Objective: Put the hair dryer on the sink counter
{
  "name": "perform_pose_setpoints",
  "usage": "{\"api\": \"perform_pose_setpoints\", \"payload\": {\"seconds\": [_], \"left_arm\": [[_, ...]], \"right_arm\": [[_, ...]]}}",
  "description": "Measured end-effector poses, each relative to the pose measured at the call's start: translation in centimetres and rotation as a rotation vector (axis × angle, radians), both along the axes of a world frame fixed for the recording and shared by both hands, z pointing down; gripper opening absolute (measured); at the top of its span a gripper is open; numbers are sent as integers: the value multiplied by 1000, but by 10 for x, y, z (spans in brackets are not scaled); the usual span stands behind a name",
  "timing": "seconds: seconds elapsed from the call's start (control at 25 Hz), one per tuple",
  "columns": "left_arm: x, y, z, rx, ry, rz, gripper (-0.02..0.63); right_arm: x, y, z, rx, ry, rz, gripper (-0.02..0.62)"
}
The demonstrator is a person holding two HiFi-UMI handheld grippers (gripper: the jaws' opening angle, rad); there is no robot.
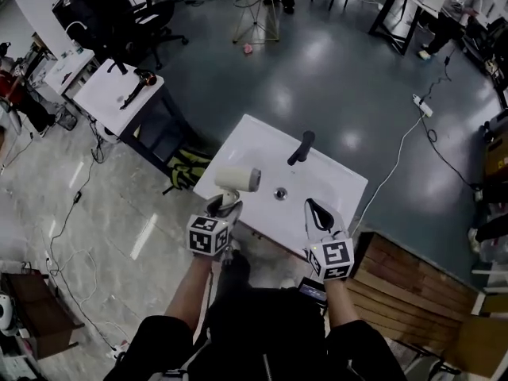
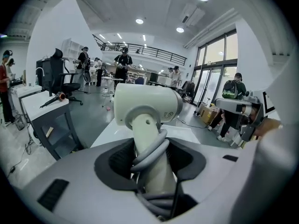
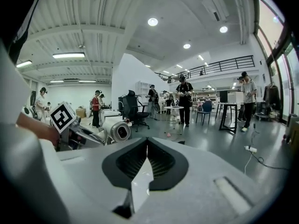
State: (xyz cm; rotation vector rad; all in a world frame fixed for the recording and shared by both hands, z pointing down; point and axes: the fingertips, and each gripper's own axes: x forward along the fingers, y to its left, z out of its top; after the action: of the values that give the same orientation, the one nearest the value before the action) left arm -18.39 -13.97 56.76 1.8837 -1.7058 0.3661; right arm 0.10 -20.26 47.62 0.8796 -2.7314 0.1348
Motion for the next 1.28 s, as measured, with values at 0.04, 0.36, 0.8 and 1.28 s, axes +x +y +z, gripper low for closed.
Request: {"api": "perform_pose_setpoints", "payload": {"seconds": [0.04, 0.36, 0.8, 1.28], "left_arm": [[-8, -4, 1, -6, 1, 16, 193], [-66, -43, 9, -40, -25, 156, 193], [-104, -92, 15, -37, -30, 297, 193], [-119, -126, 34, -62, -21, 361, 193]], "right_arm": [[-7, -1, 1, -4, 2, 16, 5], [-58, -16, 7, -34, 20, 136, 5], [-108, -36, 11, -49, 29, 254, 5], [-118, -48, 26, -76, 63, 327, 5]]}}
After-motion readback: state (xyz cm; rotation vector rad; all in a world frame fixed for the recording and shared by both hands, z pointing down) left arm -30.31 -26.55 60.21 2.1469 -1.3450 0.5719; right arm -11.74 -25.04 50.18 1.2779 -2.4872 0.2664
